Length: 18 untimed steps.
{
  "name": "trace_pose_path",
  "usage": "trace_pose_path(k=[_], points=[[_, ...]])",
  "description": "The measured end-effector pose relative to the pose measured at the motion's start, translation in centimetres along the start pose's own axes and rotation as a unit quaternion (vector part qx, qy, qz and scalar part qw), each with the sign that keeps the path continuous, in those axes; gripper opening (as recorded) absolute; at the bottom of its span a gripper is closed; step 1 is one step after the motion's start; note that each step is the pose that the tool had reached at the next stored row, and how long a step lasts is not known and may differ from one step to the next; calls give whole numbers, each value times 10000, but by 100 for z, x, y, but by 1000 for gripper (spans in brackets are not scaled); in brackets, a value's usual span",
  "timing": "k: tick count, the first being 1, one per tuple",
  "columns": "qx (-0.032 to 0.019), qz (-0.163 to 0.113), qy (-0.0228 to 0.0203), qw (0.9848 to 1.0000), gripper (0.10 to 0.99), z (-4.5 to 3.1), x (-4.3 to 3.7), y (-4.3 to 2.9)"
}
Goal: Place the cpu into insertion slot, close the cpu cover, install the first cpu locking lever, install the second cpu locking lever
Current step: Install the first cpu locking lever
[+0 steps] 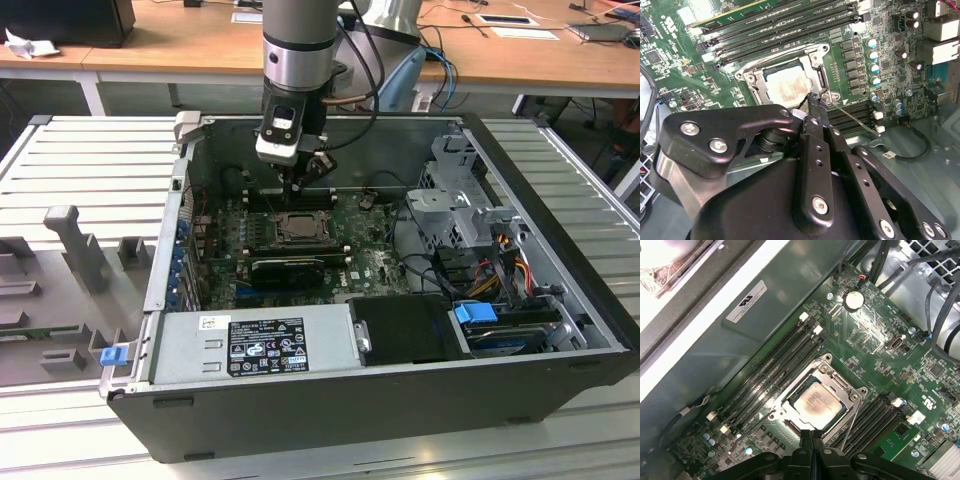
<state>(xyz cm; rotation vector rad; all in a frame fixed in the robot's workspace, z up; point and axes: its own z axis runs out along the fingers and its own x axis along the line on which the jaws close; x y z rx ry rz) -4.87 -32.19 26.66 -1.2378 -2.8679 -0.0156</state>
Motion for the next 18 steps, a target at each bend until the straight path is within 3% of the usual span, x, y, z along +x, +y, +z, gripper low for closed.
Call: trace_pose_path(k=[15,18], points=[[11,-544,1,9985,106,0,-1,-1],[15,-752,1,9972,106,0,-1,-1]])
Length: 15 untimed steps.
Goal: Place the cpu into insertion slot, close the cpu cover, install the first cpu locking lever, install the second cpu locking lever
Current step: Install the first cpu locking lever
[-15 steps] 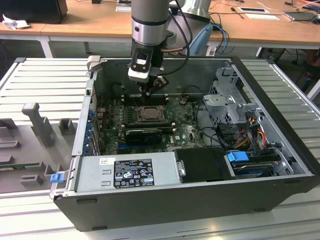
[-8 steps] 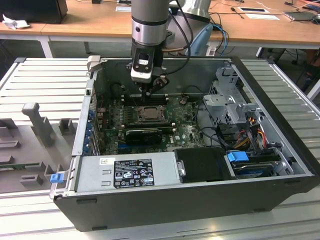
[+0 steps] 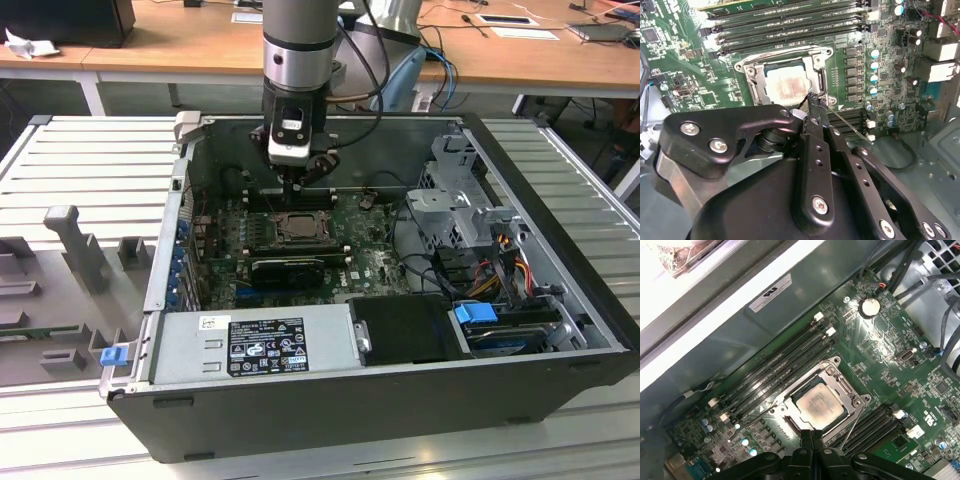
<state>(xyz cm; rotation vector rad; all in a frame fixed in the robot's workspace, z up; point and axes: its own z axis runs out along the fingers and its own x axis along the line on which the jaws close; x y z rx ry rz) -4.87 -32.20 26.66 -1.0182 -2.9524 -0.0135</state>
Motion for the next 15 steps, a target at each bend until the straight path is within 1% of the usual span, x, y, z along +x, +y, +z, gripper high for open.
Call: trace_pose_path(k=[3,6,15], points=[[7,-334,1,9994,106,0,0,0],[11,-527,1,9986,106,0,0,0],[9,-863,8,9963,106,0,-1,-1]])
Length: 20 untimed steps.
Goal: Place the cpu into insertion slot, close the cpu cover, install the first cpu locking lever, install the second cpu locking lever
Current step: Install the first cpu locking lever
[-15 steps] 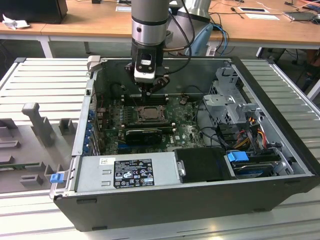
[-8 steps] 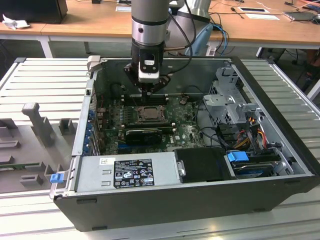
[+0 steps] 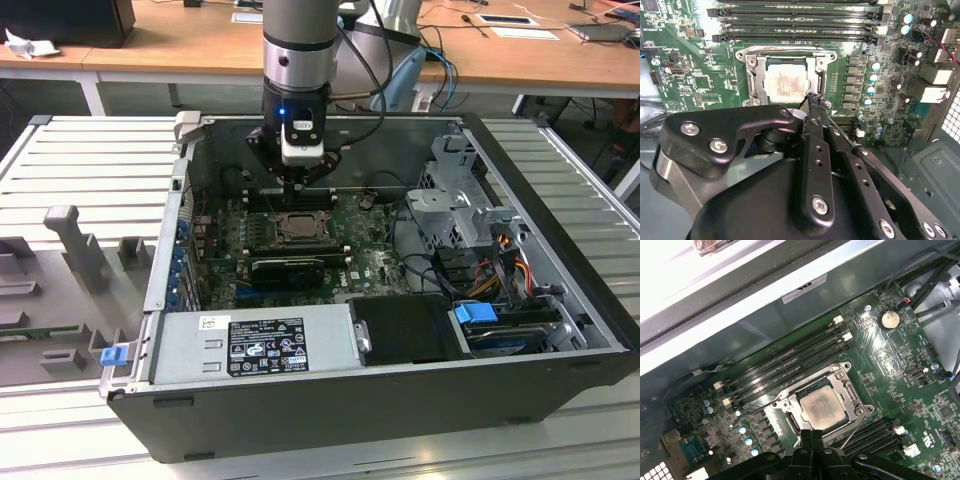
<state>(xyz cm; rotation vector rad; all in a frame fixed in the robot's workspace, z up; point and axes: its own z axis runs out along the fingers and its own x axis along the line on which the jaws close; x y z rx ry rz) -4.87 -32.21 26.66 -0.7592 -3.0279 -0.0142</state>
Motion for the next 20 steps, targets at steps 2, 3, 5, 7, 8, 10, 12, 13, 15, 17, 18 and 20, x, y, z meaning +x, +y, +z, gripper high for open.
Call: trace_pose_path(k=[2,3,5,7,8,10,12,13,15,17,18,20], points=[[2,-79,0,10000,106,0,0,0],[2,-107,0,9999,106,0,0,0],[3,-160,1,9999,106,0,0,0],[5,-244,1,9997,106,0,0,0],[6,-280,1,9996,106,0,0,0],[7,-367,2,9993,106,0,0,0],[9,-433,2,9991,106,0,0,0],[10,-494,1,9988,106,0,0,0],[9,-564,2,9984,106,0,0,0],[8,-726,4,9974,106,0,0,0],[8,-810,5,9967,106,0,0,0],[10,-914,6,9958,106,0,0,-1]])
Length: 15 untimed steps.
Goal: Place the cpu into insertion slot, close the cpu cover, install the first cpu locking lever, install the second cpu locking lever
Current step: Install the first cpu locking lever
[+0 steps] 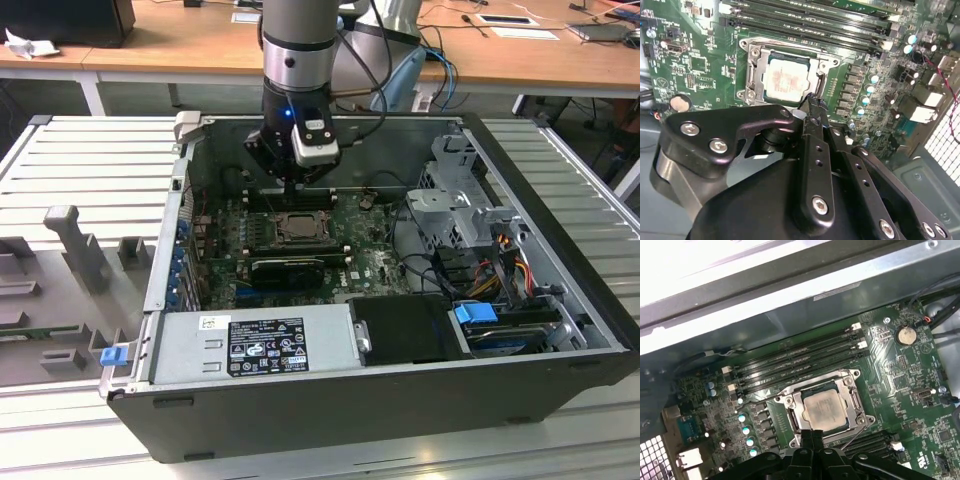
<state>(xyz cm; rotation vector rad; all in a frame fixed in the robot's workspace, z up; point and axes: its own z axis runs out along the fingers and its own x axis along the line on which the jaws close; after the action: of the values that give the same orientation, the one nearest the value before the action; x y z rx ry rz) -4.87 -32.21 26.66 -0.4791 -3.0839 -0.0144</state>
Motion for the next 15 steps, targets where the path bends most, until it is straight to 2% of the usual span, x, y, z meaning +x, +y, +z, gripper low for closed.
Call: trace_pose_path(k=[4,8,9,11,12,15], points=[[7,-344,2,9994,106,1,0,0],[15,-724,-1,9974,106,6,-1,0],[-3,-769,-74,9970,106,9,2,-1],[-49,-804,-272,9964,106,11,8,-3],[-56,-852,-295,9959,106,11,8,-3],[-57,-1012,-298,9944,106,13,8,-3]])
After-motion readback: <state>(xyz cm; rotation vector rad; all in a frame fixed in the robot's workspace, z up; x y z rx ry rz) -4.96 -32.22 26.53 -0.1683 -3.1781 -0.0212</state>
